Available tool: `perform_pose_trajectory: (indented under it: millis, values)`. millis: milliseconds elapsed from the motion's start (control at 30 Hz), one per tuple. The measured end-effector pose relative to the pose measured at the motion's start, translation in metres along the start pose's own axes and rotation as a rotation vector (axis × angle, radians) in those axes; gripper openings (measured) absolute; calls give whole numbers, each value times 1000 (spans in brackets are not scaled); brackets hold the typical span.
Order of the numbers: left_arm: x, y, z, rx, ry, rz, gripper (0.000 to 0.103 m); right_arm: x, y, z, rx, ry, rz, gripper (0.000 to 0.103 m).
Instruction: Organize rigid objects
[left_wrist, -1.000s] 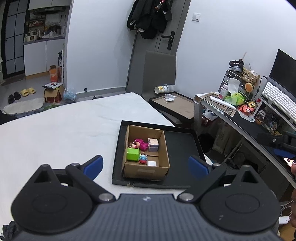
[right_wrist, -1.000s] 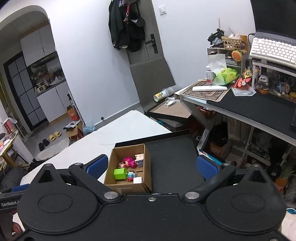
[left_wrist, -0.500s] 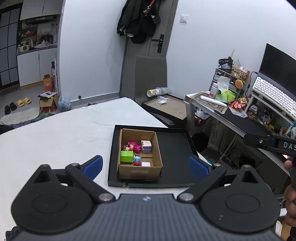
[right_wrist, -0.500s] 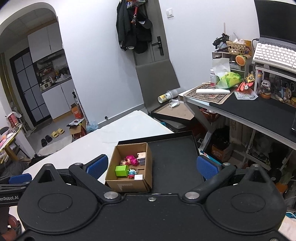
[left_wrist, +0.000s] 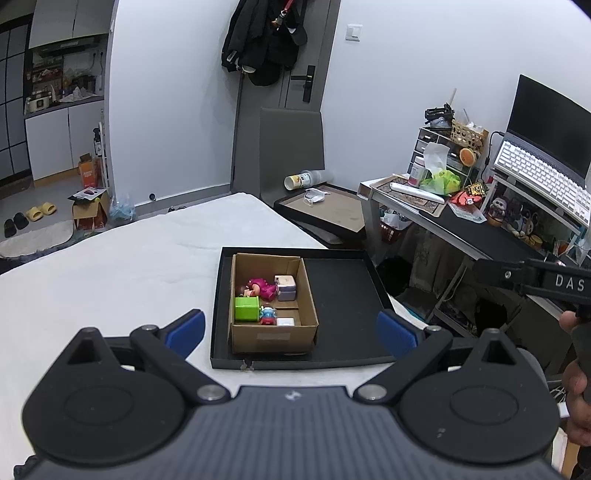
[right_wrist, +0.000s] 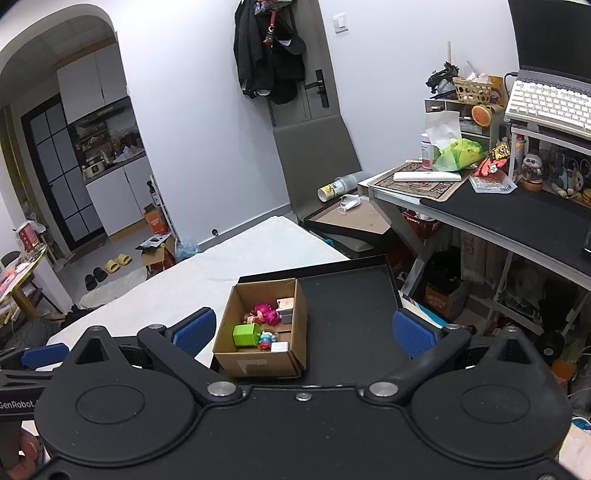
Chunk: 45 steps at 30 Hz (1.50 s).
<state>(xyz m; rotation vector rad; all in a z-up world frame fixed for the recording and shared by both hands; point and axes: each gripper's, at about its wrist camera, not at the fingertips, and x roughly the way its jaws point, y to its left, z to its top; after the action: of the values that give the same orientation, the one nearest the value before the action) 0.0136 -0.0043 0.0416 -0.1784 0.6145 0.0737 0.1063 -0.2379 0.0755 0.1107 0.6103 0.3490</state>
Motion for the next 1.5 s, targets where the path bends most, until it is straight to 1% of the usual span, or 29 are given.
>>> perform_pose_trajectory:
  millis: [300, 1500]
  values:
    - [-4, 2, 0, -4, -6, 11, 99, 0, 4, -2, -4, 7, 7, 103]
    - [-11, 7, 1, -17, -5, 7, 99, -8, 12, -2, -37, -4, 10, 103]
